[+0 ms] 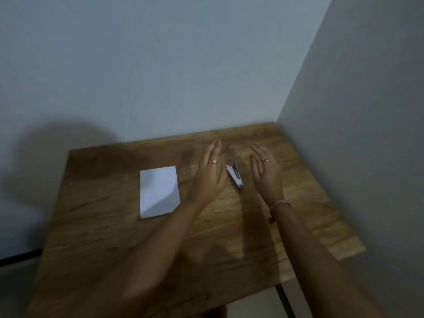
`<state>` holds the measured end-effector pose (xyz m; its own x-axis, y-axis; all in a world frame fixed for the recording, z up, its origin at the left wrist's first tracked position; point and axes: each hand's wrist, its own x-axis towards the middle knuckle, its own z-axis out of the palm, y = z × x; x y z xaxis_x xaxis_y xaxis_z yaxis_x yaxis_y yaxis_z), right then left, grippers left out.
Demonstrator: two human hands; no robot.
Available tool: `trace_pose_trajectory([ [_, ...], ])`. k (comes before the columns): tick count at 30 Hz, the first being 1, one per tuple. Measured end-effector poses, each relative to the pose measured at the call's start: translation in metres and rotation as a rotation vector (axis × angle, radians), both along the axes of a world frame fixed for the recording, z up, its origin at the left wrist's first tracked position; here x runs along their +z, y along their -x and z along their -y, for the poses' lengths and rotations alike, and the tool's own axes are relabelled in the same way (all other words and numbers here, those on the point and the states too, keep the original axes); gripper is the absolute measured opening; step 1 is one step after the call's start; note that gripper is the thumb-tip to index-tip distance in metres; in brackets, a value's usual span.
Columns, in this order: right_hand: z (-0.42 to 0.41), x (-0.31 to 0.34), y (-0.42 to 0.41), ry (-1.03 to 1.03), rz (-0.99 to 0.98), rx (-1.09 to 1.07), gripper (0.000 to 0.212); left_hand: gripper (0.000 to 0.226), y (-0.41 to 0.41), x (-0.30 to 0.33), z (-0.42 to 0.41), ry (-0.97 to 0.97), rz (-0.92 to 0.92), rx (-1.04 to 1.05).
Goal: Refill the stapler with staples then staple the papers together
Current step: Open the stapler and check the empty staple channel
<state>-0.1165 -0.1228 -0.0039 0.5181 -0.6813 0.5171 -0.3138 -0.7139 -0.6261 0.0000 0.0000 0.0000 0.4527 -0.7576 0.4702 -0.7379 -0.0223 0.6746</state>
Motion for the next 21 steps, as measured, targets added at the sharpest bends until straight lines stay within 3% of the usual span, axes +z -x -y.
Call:
trace_pose_trajectory([
  [5,0.01,-0.025,-0.007,-0.292,-0.217,-0.091,0.025,0.043,0.016,-0.022,0.001,-0.113,-0.833,0.209],
  [8,0.016,-0.029,-0.013,-0.394,-0.21,-0.136,0.023,0.03,0.016,-0.031,0.0,-0.145,-1.121,0.243],
  [12,0.021,-0.032,-0.021,-0.508,-0.265,-0.079,0.019,0.033,0.021,-0.037,-0.002,-0.173,-1.239,0.197],
  [21,0.019,-0.032,-0.031,-0.407,-0.548,-0.061,0.031,0.026,0.031,-0.042,0.006,-0.267,-1.138,0.214],
])
